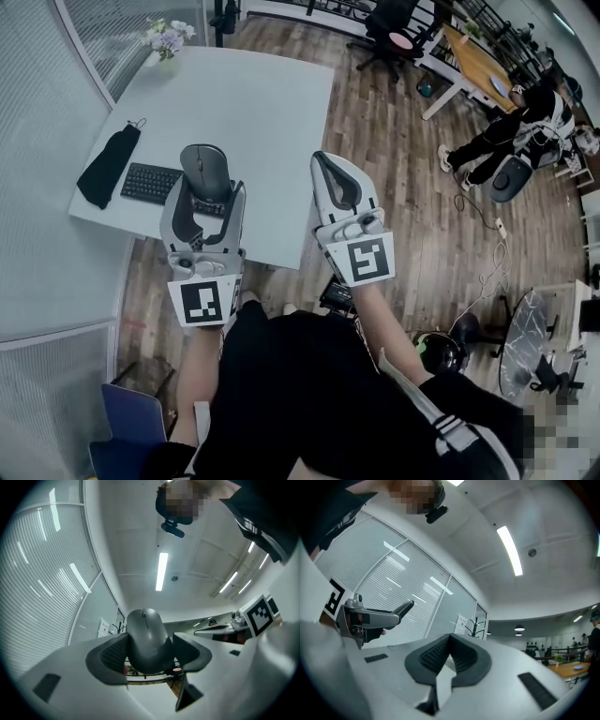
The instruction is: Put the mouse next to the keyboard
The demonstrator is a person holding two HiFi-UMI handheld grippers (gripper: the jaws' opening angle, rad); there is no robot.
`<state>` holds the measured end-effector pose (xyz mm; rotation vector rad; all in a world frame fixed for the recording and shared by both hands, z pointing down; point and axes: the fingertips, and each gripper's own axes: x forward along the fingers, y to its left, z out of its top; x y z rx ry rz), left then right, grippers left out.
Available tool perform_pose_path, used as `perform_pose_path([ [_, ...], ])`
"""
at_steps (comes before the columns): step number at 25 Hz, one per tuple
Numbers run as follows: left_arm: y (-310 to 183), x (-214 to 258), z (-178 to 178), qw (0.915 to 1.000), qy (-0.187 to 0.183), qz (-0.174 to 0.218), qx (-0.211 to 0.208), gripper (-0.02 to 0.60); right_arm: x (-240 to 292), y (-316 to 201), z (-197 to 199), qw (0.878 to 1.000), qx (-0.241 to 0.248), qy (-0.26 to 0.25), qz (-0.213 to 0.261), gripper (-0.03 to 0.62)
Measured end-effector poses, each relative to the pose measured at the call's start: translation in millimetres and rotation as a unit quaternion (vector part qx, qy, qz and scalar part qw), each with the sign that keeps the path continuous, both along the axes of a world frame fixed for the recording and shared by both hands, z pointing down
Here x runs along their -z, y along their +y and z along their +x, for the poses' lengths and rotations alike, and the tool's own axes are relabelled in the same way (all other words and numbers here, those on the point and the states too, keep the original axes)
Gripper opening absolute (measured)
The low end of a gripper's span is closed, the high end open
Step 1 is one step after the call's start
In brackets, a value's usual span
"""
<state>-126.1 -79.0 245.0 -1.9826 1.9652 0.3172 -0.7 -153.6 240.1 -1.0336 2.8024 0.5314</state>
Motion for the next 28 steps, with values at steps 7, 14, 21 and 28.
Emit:
perform_pose_path([
  [7,-7.3,-8.4,-11.7,0.9994,0.014,-0.013,-0.030,0.302,-4.9,-6.2,-10.7,0.999,-0.027,0.022,0.012,-0.002],
  [14,-20.7,-22.5,-14.8,0.9985,0.018,-0.023,-0.045,0.302,-10.6,-17.2,-11.7,0.998,-0.043,0.039,0.007,-0.002],
  [21,-31.7,-23.6,-4.3,0.9990,0.007,-0.011,-0.042,0.304,-7.7,-35.7,-14.0,0.999,-0.030,0.026,0.017,-0.003],
  [28,-39.9,-47.1,4.6,0.9994,-0.008,-0.015,-0.030,0.304,-22.6,-47.2,-14.5,0.999,-0.016,0.038,0.011,-0.003],
])
